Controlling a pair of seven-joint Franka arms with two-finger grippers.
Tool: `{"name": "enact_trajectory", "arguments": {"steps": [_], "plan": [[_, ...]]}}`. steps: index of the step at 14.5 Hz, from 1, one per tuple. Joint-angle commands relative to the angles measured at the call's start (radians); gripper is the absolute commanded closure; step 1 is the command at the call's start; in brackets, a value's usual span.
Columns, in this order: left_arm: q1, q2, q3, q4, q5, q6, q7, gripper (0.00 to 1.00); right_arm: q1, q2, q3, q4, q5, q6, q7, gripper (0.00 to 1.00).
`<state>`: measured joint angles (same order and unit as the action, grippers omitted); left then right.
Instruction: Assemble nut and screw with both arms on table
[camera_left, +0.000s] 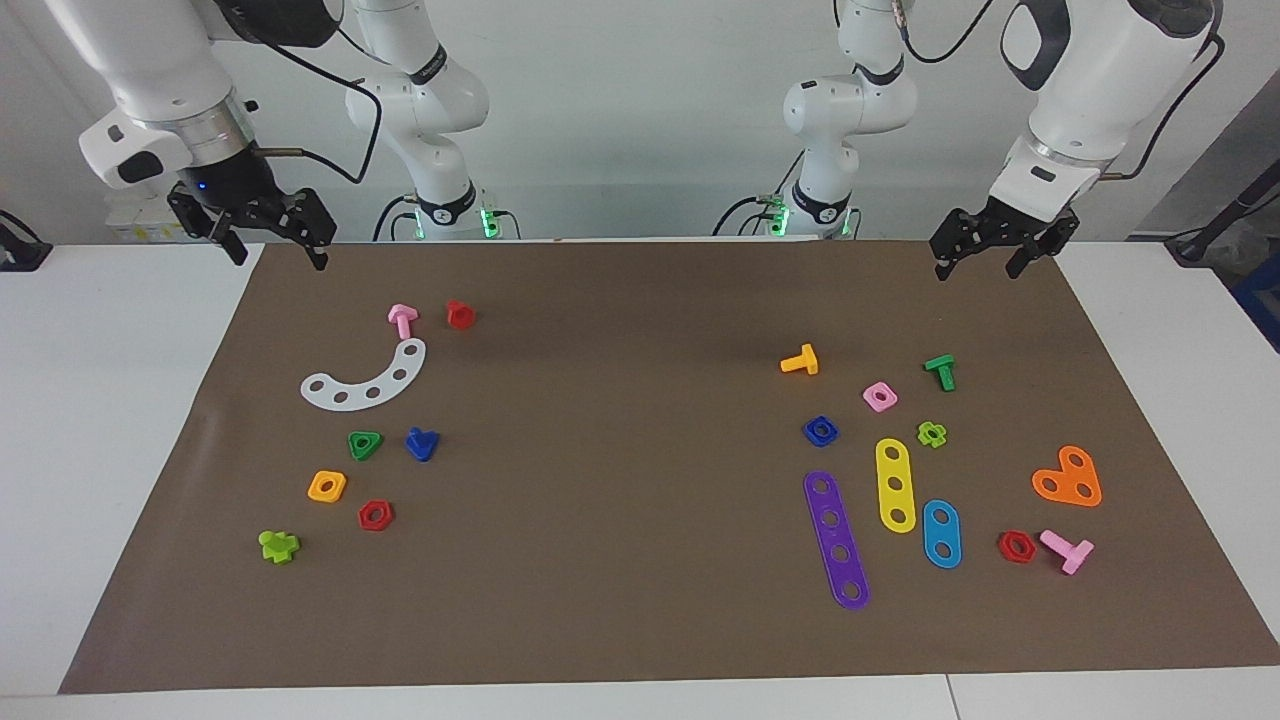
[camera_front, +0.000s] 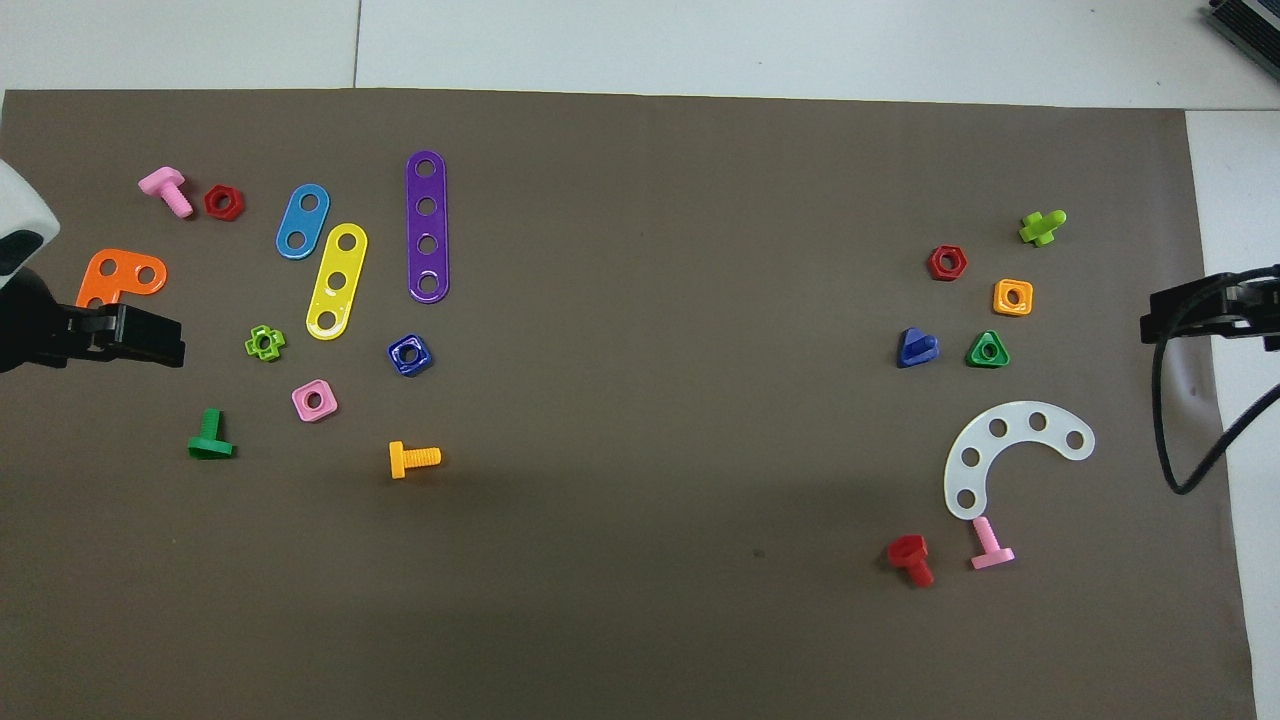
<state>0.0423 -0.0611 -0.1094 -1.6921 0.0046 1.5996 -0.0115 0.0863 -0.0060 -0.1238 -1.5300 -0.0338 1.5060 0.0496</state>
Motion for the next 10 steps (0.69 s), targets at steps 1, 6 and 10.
{"name": "enact_trajectory", "arguments": {"steps": [1, 6, 10], "plan": [[0.005, -0.009, -0.003, -0.009, 0.017, -0.007, 0.013, 0.0, -0.003, -0.031, 0.006, -0.039, -0.003, 0.017, -0.019, 0.0], [0.005, -0.014, -0.004, -0.024, 0.015, -0.001, 0.013, 0.0, -0.002, -0.032, 0.006, -0.044, -0.001, 0.017, -0.02, 0.0], [0.004, -0.039, -0.004, -0.09, 0.014, 0.054, 0.01, 0.0, -0.002, -0.063, 0.006, -0.111, -0.001, 0.065, -0.031, 0.0]]}}
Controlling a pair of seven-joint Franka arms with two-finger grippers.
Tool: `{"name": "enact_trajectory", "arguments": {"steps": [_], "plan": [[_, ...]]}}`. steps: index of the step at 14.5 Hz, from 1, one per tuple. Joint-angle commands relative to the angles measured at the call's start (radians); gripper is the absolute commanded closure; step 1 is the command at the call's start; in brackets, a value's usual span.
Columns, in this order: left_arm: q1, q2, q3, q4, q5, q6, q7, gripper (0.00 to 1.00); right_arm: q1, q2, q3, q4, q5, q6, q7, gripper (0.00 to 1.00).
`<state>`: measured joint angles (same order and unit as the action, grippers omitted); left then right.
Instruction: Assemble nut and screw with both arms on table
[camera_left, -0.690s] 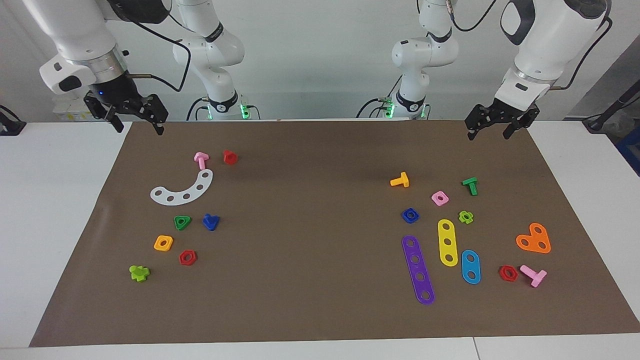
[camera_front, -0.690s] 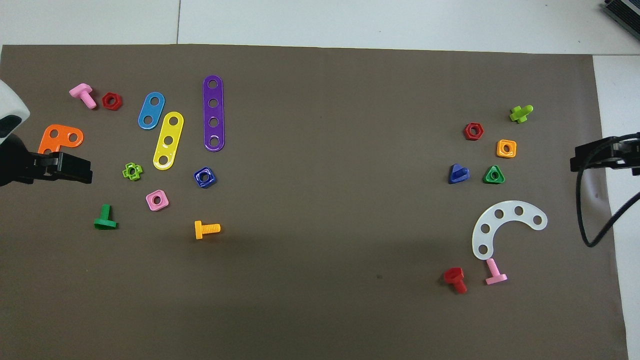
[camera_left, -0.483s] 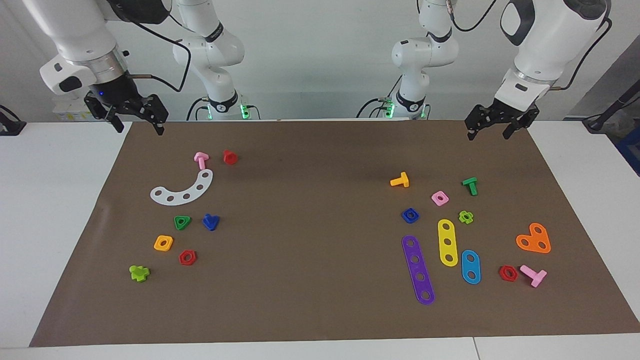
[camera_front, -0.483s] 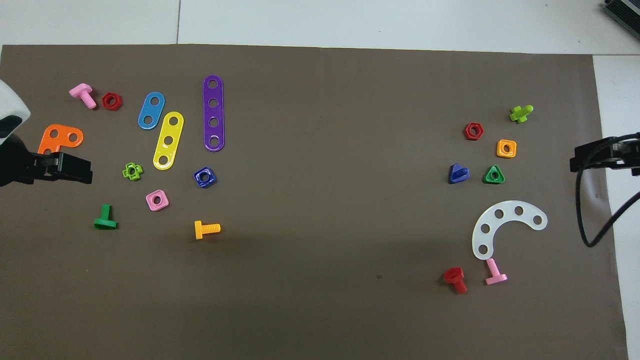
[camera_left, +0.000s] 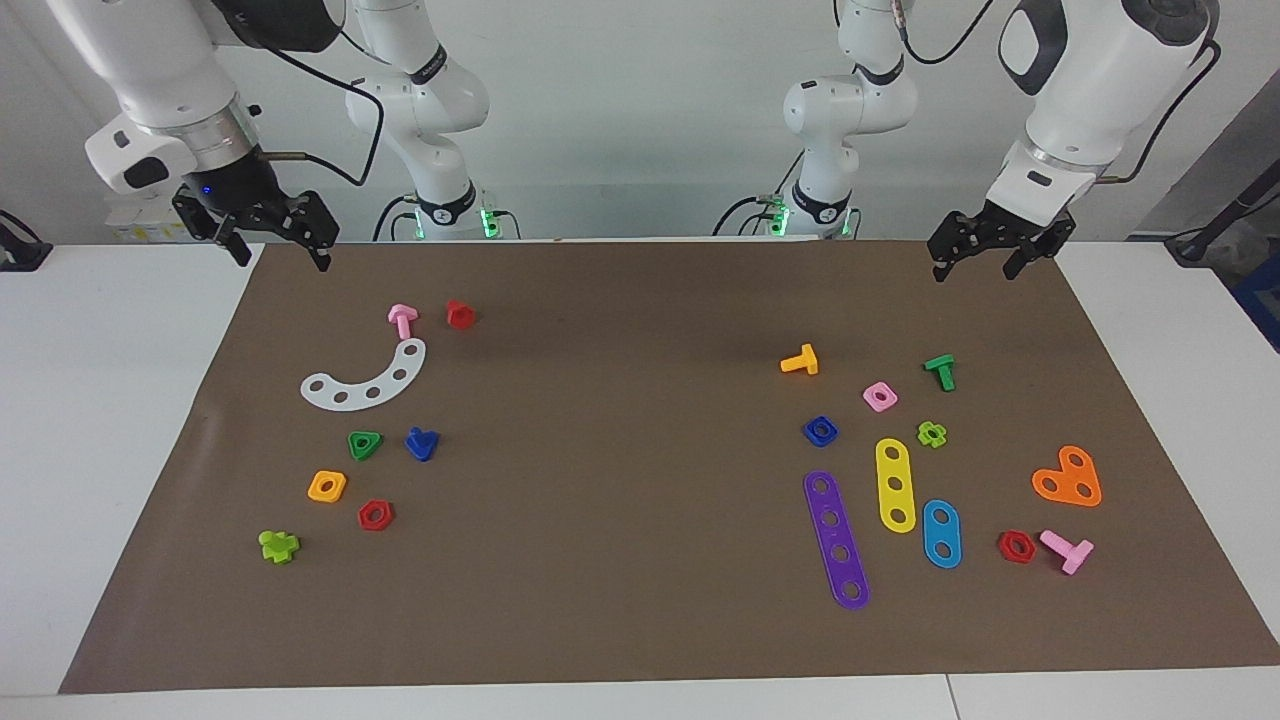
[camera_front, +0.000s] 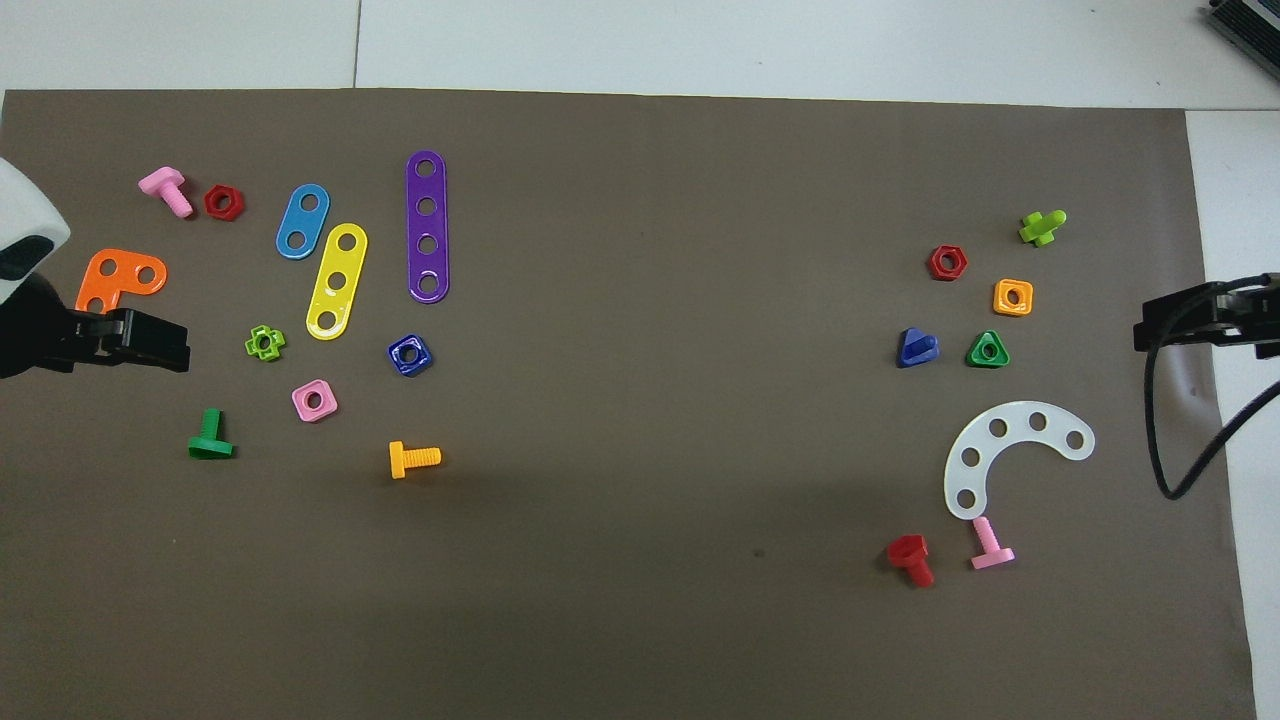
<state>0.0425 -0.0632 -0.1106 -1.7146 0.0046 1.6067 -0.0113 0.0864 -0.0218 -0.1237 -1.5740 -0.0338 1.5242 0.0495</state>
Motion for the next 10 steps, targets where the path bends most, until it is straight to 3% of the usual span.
{"name": "enact_trajectory", "arguments": {"steps": [1, 4, 7, 10], "plan": [[0.002, -0.05, -0.003, -0.1, 0.014, 0.086, 0.01, 0.0, -0.004, -0.041, 0.006, -0.064, -0.002, 0.05, -0.046, 0.0], [-0.007, -0.081, -0.004, -0.215, -0.027, 0.221, 0.01, 0.0, -0.002, -0.018, 0.006, -0.087, 0.037, 0.117, -0.074, 0.0], [-0.015, -0.063, -0.006, -0.244, -0.037, 0.271, 0.01, 0.0, 0.024, -0.017, 0.007, -0.219, 0.04, 0.269, -0.085, 0.0], [-0.039, -0.047, -0.006, -0.31, -0.038, 0.376, -0.007, 0.0, 0.038, 0.066, 0.007, -0.293, 0.055, 0.446, -0.154, 0.0]]}}
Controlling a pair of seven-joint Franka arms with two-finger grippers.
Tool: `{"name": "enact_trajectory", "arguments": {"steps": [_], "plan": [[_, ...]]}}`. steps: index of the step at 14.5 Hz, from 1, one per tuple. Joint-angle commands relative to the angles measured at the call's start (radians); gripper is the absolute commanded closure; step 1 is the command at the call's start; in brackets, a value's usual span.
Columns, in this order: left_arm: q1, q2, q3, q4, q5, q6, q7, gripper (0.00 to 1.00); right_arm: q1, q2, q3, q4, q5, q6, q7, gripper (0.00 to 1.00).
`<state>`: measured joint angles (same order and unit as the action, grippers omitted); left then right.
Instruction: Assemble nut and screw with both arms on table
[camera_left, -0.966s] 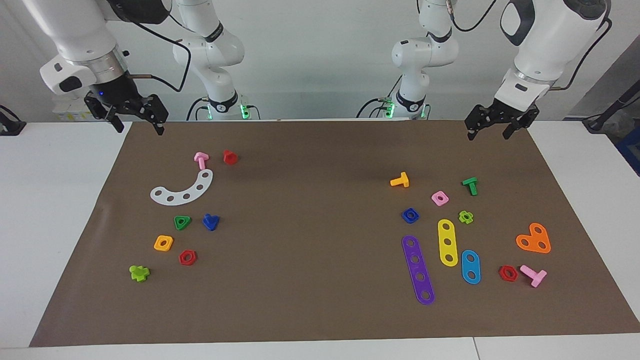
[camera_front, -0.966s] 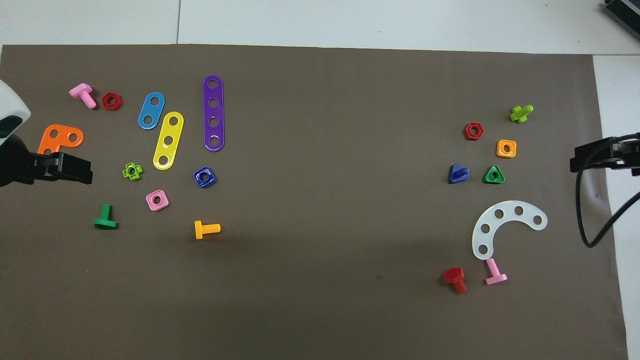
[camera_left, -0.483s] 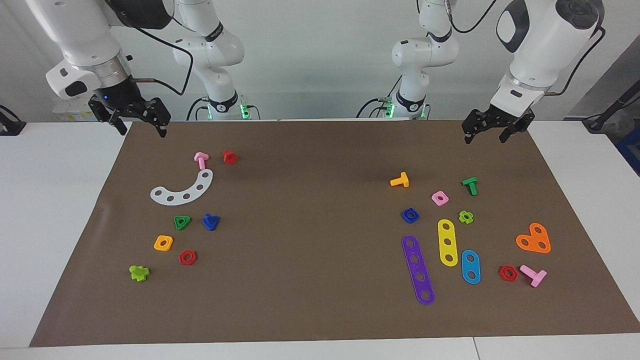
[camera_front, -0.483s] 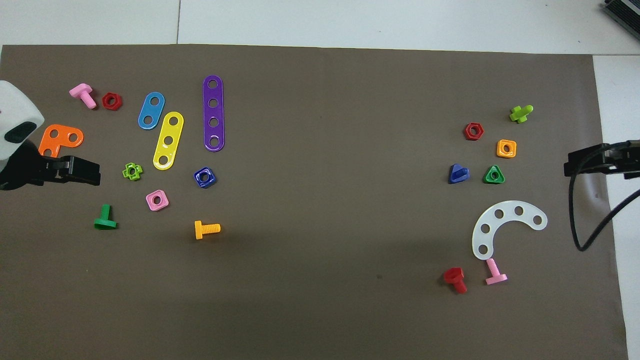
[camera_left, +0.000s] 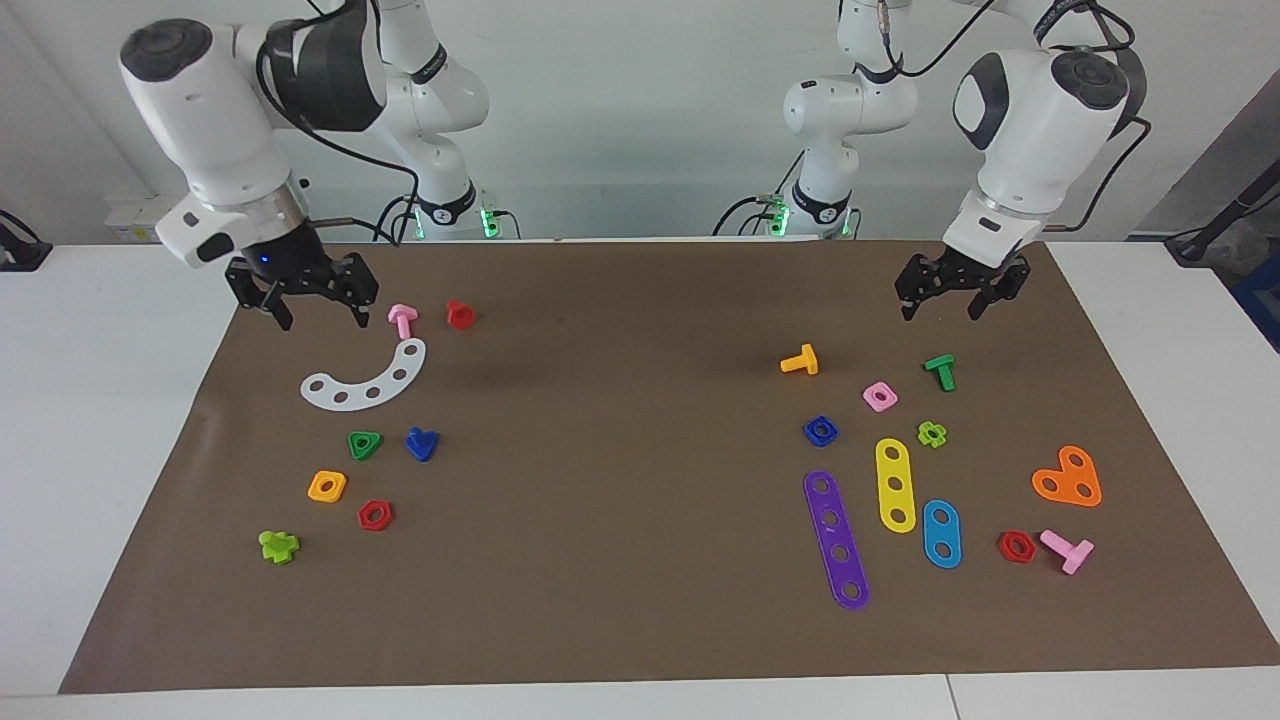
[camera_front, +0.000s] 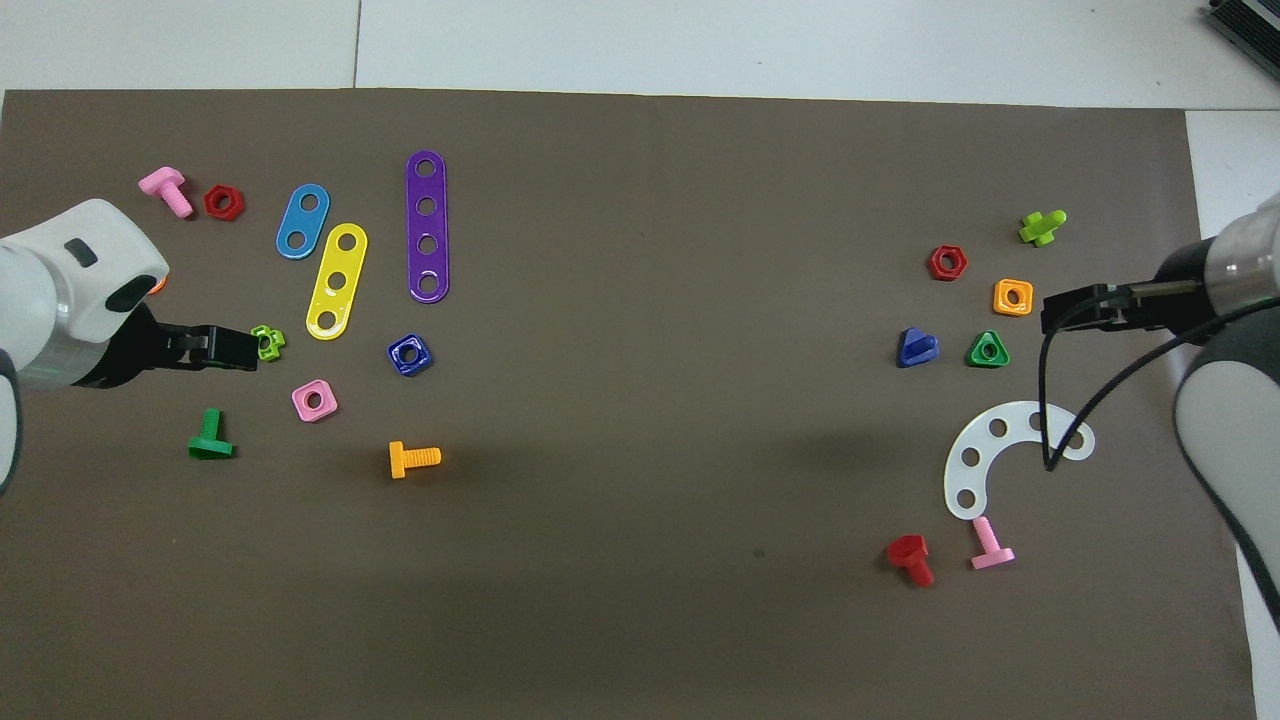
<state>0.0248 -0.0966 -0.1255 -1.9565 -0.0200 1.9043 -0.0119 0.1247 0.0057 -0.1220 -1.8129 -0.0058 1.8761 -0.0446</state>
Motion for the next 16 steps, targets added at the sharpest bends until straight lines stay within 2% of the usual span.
{"name": "enact_trajectory", "arguments": {"steps": [1, 5, 9, 12, 13, 16], "plan": [[-0.025, 0.004, 0.009, -0.074, -0.014, 0.103, -0.035, 0.0, 0.001, 0.065, 0.005, -0.068, 0.036, 0.139, -0.092, 0.0], [-0.088, 0.121, 0.009, -0.081, -0.029, 0.212, -0.287, 0.05, 0.027, 0.167, 0.005, -0.152, 0.09, 0.352, -0.234, 0.0], [-0.118, 0.173, 0.009, -0.13, -0.032, 0.364, -0.535, 0.09, 0.046, 0.212, 0.005, -0.256, 0.09, 0.503, -0.262, 0.0], [-0.163, 0.264, 0.01, -0.131, -0.032, 0.497, -0.744, 0.14, 0.044, 0.232, 0.005, -0.295, 0.092, 0.583, -0.291, 0.14], [-0.166, 0.287, 0.01, -0.131, -0.031, 0.537, -0.79, 0.14, 0.044, 0.235, 0.005, -0.302, 0.092, 0.584, -0.29, 0.22], [-0.192, 0.339, 0.012, -0.133, -0.028, 0.562, -0.804, 0.21, 0.046, 0.24, 0.005, -0.316, 0.092, 0.583, -0.291, 0.39]]}}
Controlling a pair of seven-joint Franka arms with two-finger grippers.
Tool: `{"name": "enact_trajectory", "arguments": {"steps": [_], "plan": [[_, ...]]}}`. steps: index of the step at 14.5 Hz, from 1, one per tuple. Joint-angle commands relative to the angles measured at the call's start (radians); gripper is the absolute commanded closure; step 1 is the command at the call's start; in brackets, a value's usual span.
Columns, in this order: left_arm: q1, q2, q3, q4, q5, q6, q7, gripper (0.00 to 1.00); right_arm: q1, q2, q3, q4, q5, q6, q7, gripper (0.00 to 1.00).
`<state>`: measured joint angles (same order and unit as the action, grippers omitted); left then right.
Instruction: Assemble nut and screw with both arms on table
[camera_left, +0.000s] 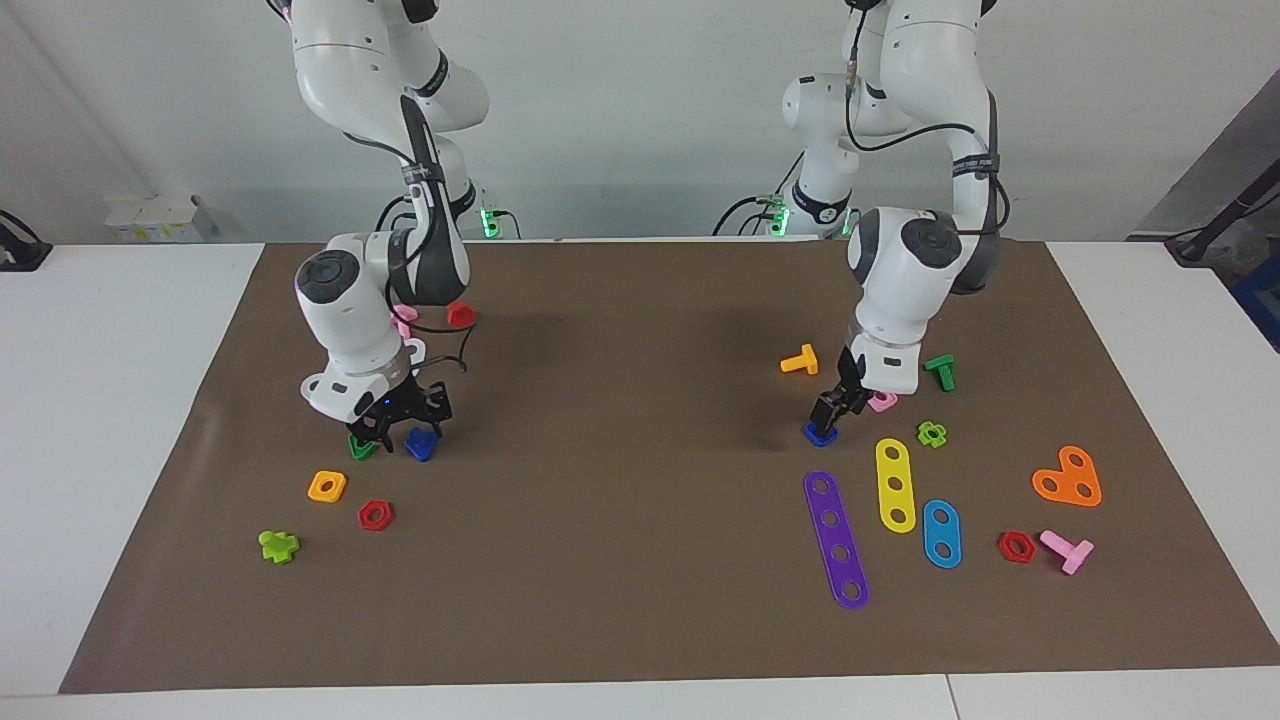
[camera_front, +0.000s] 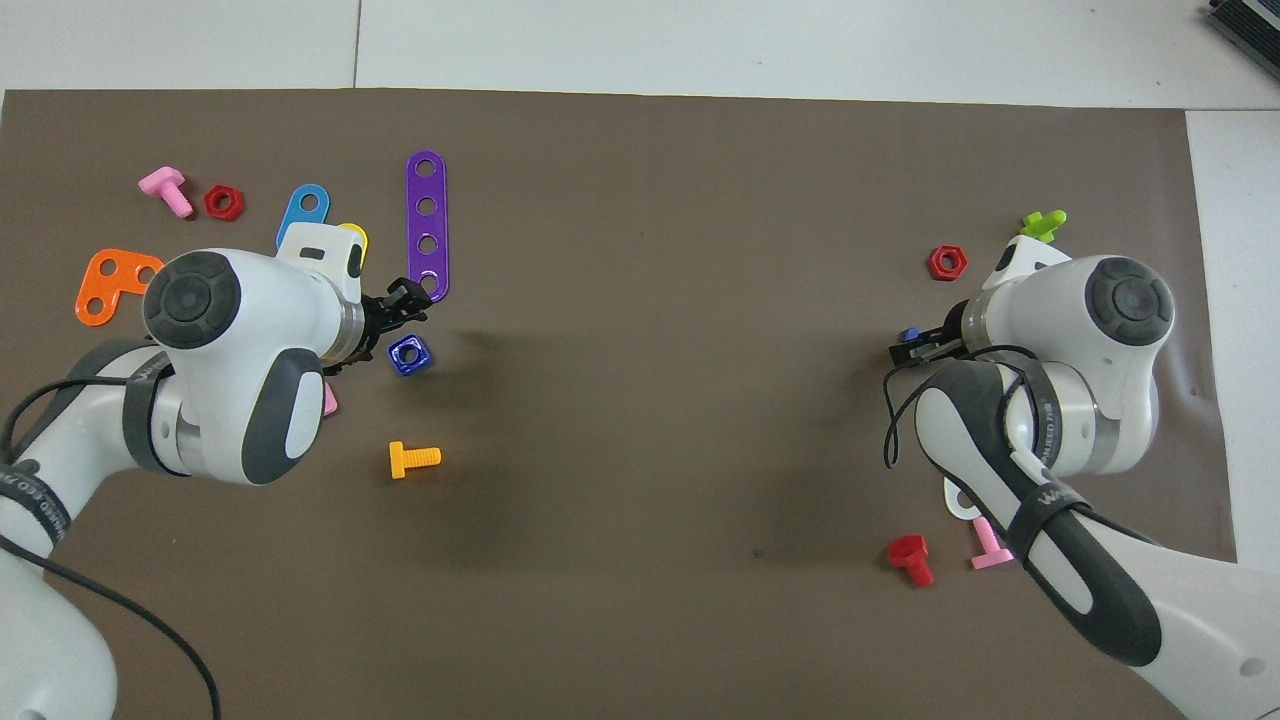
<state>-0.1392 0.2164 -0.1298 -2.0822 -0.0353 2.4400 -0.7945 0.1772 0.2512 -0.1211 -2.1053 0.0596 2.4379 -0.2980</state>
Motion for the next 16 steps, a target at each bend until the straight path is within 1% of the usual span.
{"name": "enact_trajectory", "arguments": {"steps": [1, 3, 4, 5, 6, 7, 9, 10, 12, 15, 16], "plan": [[-0.037, 0.044, 0.019, -0.007, -0.003, 0.028, -0.022, 0.23, -0.008, -0.006, 0.005, -0.027, 0.026, 0.021, -0.039, 0.44], [-0.036, 0.055, 0.019, -0.007, 0.011, 0.025, -0.015, 0.24, -0.008, -0.006, 0.005, -0.027, 0.026, 0.023, -0.041, 0.6], [-0.036, 0.055, 0.019, -0.007, 0.024, 0.017, -0.014, 0.24, -0.008, -0.006, 0.005, -0.027, 0.026, 0.023, -0.041, 0.64], [-0.036, 0.055, 0.019, -0.007, 0.029, 0.014, -0.014, 0.24, -0.008, -0.006, 0.005, -0.027, 0.026, 0.023, -0.041, 0.7], [-0.036, 0.057, 0.019, -0.007, 0.044, 0.013, -0.009, 0.25, -0.008, -0.006, 0.005, -0.027, 0.026, 0.023, -0.041, 0.93], [-0.036, 0.06, 0.019, -0.012, 0.072, 0.008, -0.009, 0.25, -0.007, -0.006, 0.005, -0.027, 0.028, 0.021, -0.023, 1.0], [-0.036, 0.061, 0.019, -0.025, 0.097, 0.01, -0.009, 0.27, -0.007, -0.004, 0.005, -0.016, 0.029, 0.023, 0.013, 1.0], [-0.036, 0.061, 0.019, -0.025, 0.097, 0.008, -0.009, 0.3, -0.007, -0.004, 0.005, -0.012, 0.029, 0.021, 0.02, 1.0], [-0.036, 0.061, 0.019, -0.027, 0.097, 0.005, -0.006, 0.46, -0.005, -0.023, 0.005, 0.01, 0.031, -0.005, 0.043, 1.0], [-0.037, 0.061, 0.019, -0.013, 0.098, -0.024, -0.005, 0.88, -0.004, -0.075, 0.005, 0.072, 0.031, -0.115, 0.098, 1.0], [-0.037, 0.061, 0.019, -0.003, 0.11, -0.042, -0.003, 0.96, -0.002, -0.084, 0.006, 0.109, 0.031, -0.17, 0.117, 1.0]]}}
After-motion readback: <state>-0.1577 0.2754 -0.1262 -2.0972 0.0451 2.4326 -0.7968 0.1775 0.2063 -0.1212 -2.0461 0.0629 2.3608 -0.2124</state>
